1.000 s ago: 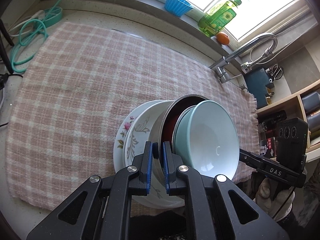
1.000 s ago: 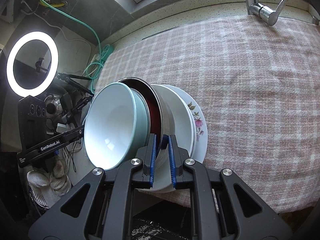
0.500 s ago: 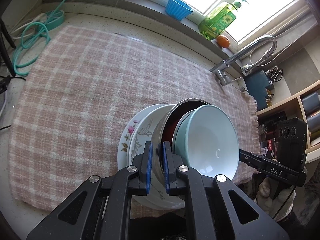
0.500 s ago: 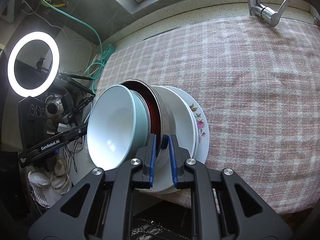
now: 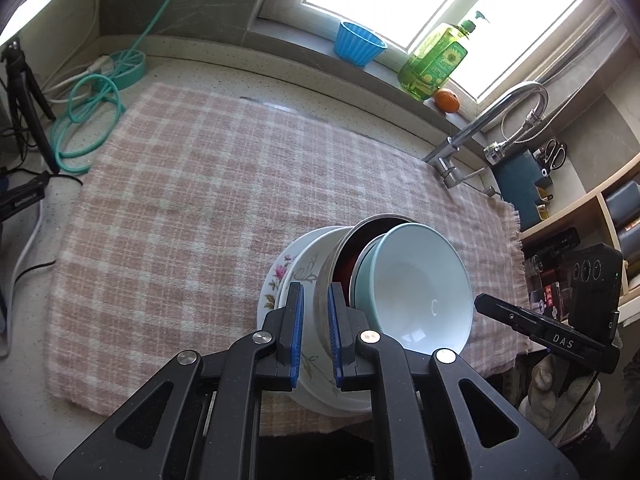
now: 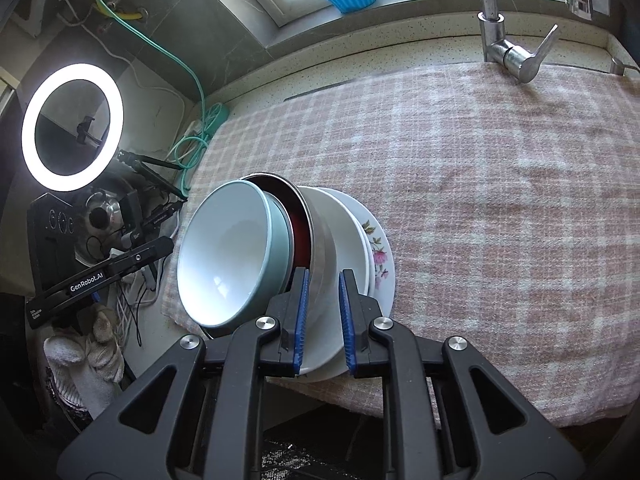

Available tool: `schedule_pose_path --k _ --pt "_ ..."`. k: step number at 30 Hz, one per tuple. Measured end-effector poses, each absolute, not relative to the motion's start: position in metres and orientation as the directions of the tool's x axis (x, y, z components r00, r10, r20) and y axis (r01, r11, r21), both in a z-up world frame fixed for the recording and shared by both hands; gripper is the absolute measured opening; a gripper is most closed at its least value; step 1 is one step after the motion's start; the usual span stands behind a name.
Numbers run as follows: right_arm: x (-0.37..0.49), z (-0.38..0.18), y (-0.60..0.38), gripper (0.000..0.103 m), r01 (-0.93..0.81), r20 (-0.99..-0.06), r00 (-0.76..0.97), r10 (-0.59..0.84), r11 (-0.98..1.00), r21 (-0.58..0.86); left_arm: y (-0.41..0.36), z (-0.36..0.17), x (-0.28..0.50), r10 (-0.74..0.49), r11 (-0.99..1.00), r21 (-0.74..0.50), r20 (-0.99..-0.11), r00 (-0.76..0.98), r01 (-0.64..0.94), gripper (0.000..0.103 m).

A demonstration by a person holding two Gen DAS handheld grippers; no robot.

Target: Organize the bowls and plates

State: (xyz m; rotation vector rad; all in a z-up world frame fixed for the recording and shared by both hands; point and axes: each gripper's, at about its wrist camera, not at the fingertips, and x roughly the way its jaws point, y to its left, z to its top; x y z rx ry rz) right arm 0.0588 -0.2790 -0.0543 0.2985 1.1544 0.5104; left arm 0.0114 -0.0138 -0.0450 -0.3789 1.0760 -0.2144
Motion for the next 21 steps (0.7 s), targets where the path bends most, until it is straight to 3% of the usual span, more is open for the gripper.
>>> schedule_pose_path --k 2,4,7,12,16,21 --pt "0.056 -0.049 -0.281 0.015 -0.239 -0.791 0.328 0.517 0.855 0.46 -0.015 -0.04 0.006 -0.348 0.916 -0.4 -0.808 0.476 -0.009 0.011" --pt "0.05 -0.044 -0.283 0.018 -0.248 -0.789 0.349 0.506 0.862 0.443 -0.019 -0.036 0.001 -0.344 0.919 -0.394 -0.803 0.486 -0.001 0.018" --pt "0.042 -0.037 -0.286 0.036 -0.256 -0.781 0.38 0.495 0.868 0.425 -0.029 -0.034 -0.008 -0.336 0.926 -0.378 -0.805 0.489 0.014 0.025" --pt "0.029 -0.029 -0.287 0.04 -0.286 -0.78 0.431 0.454 0.888 0.359 -0.049 -0.033 -0.021 -0.302 0.943 -0.331 -0.815 0.494 0.031 0.037" --pt "0.019 -0.021 -0.287 0.065 -0.316 -0.768 0.476 0.429 0.898 0.306 -0.064 -0.029 -0.03 -0.261 0.958 -0.285 -0.814 0.518 0.035 0.045" --pt "0.011 -0.019 -0.287 0.075 -0.352 -0.768 0.492 0.41 0.9 0.256 -0.075 -0.022 -0.041 -0.216 0.969 -0.245 -0.802 0.556 0.024 0.062"
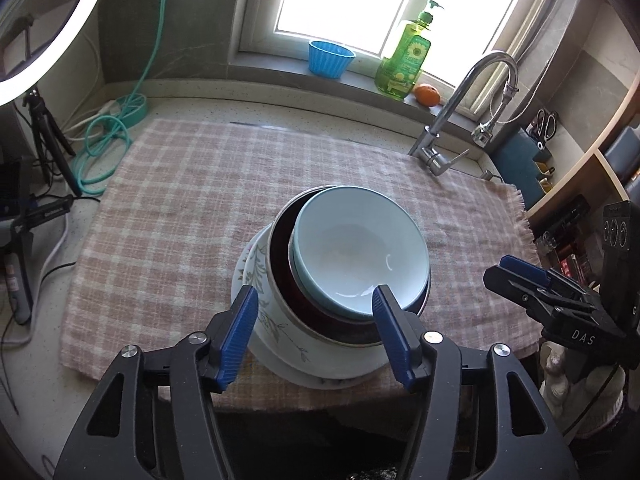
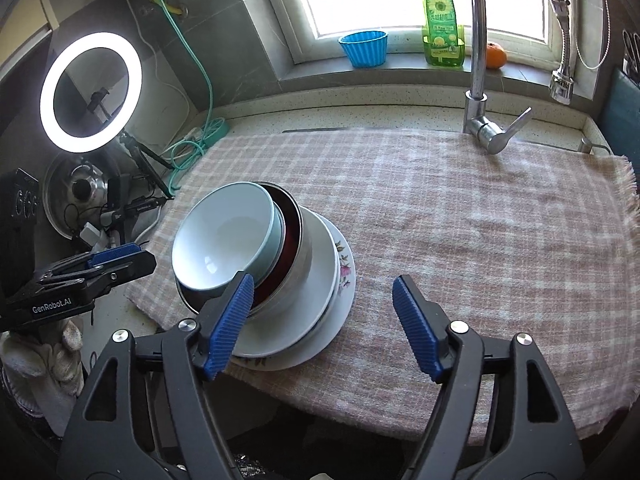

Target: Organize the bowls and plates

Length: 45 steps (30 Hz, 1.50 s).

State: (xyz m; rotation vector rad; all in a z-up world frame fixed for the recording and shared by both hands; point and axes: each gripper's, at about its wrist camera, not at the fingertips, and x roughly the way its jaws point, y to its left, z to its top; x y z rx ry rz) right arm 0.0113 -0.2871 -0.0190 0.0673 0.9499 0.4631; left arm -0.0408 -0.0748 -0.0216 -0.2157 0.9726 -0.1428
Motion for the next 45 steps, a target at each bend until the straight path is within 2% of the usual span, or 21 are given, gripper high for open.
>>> schedule_pose_path --k 4,6,10,17,19,23,45 --pt "0.009 -0.018 -0.288 0.076 -0.385 -0.764 0.494 0.414 0.892 0.235 -0.083 -0.019 -0.047 -0.173 0.978 -0.21 -0.796 0.581 0.004 0.062" --pt "0.009 -0.018 -0.289 0.08 -0.406 -0.763 0.491 0.42 0.885 0.227 -0.088 -0.018 -0.051 -0.144 0.982 -0.188 -0.794 0.59 -0.012 0.07" --pt "0.01 -0.018 -0.291 0.083 -0.437 -0.755 0.502 0.421 0.877 0.199 -0.095 -0.019 -0.054 -0.119 0.983 -0.177 -0.795 0.594 -0.04 0.071" --pt "0.005 -0.007 -0.289 0.083 -0.382 -0.731 0.548 0.408 0.899 0.215 -0.102 -0.015 -0.048 -0.136 0.986 -0.166 -0.801 0.582 0.002 0.071" --pt "0.003 -0.005 -0.289 0.09 -0.367 -0.724 0.558 0.405 0.903 0.222 -0.104 -0.01 -0.047 -0.14 0.987 -0.163 -0.797 0.588 0.013 0.071" --pt "-0.001 -0.006 -0.288 0.09 -0.367 -0.719 0.564 0.406 0.903 0.222 -0.11 -0.011 -0.049 -0.122 0.991 -0.126 -0.789 0.603 0.035 0.071" --pt "-0.001 -0.004 -0.291 0.09 -0.375 -0.693 0.588 0.418 0.899 0.225 -0.105 -0.009 -0.049 -0.078 0.993 -0.118 -0.774 0.629 -0.022 0.071"
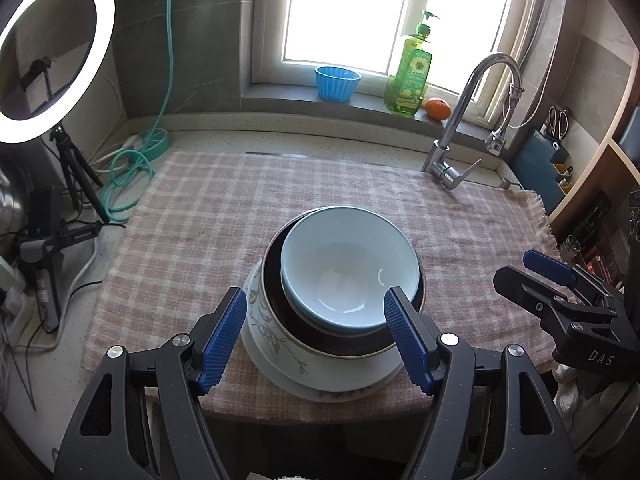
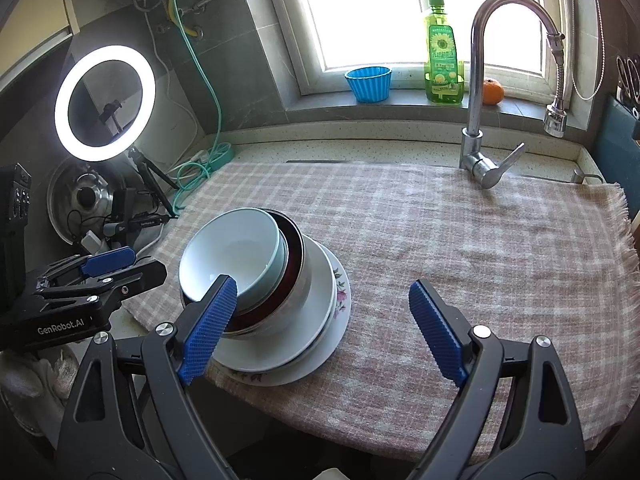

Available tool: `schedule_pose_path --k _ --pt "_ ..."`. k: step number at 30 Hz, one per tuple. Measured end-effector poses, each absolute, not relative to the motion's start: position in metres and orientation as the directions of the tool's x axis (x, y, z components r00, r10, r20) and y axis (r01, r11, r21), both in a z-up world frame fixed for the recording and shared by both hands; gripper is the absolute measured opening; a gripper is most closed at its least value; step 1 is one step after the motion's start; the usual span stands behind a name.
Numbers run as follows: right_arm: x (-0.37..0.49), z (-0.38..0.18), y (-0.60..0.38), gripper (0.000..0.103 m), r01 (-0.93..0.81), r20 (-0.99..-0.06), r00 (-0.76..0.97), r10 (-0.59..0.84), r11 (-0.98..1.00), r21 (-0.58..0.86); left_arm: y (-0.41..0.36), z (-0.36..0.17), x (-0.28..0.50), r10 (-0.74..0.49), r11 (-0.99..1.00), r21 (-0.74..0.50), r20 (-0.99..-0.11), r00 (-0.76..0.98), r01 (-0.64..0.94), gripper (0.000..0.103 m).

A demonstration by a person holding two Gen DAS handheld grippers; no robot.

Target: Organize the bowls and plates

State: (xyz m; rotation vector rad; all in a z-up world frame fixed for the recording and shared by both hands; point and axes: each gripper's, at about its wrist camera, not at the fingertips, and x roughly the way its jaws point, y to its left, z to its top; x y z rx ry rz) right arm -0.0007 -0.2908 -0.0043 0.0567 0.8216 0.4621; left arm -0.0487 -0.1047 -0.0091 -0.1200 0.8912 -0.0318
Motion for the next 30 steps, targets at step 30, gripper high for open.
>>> schedule_pose_path --k 30 --pt "0.0089 -0.0048 -0.2863 0.09 -0.378 -0.689 0.588 0.423 0.897 0.229 -0.1027 -0.0044 -0.0434 -0.065 0.994 -0.109 -0.764 0.642 -0.029 0.072"
